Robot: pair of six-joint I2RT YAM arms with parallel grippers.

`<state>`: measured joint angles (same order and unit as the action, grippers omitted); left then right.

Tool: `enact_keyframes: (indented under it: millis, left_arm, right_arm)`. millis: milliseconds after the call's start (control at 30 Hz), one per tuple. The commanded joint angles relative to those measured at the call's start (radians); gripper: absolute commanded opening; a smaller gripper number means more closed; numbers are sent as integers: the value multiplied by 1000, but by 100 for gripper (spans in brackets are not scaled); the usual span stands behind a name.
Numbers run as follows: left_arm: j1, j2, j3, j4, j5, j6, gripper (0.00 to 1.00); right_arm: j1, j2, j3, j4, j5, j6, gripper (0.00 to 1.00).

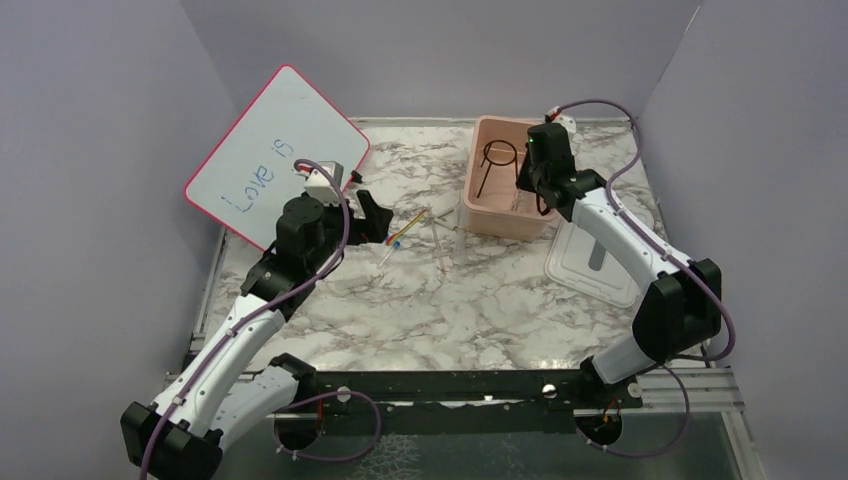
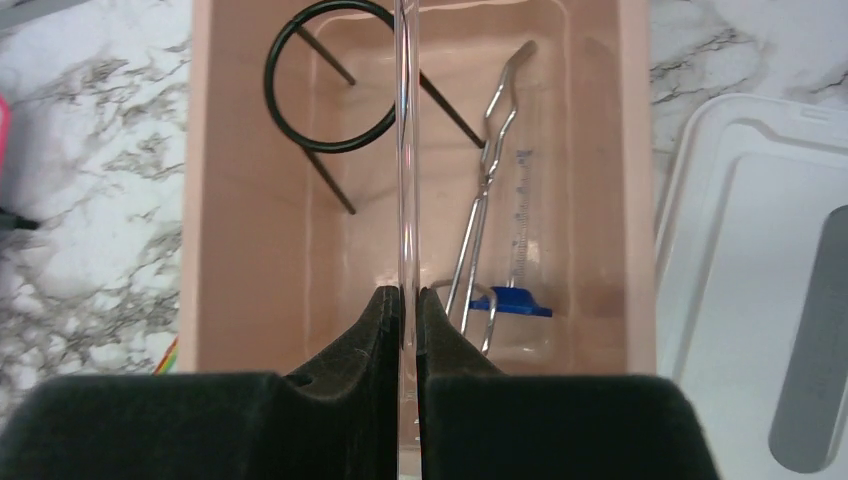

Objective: Organize the chemistry lab equipment

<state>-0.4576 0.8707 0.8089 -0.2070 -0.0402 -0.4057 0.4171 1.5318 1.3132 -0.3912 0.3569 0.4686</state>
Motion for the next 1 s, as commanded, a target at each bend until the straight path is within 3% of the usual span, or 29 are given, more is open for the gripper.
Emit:
enact_keyframes:
  millis: [0, 567, 833, 967]
  left_arm:
    - [5, 18, -7, 105, 97, -37, 95]
    - [5, 85, -7, 105, 63, -12, 95]
    - [5, 85, -11, 104, 61, -13, 95]
    - [5, 85, -11, 100, 62, -13, 95]
  right_arm:
    - [-42, 53, -7, 22, -1, -52, 8]
    - [-79, 313, 19, 41, 47, -97, 10]
    - [-87, 325, 9, 22, 27, -100, 20]
    - [-87, 276, 8, 15, 9, -90, 35]
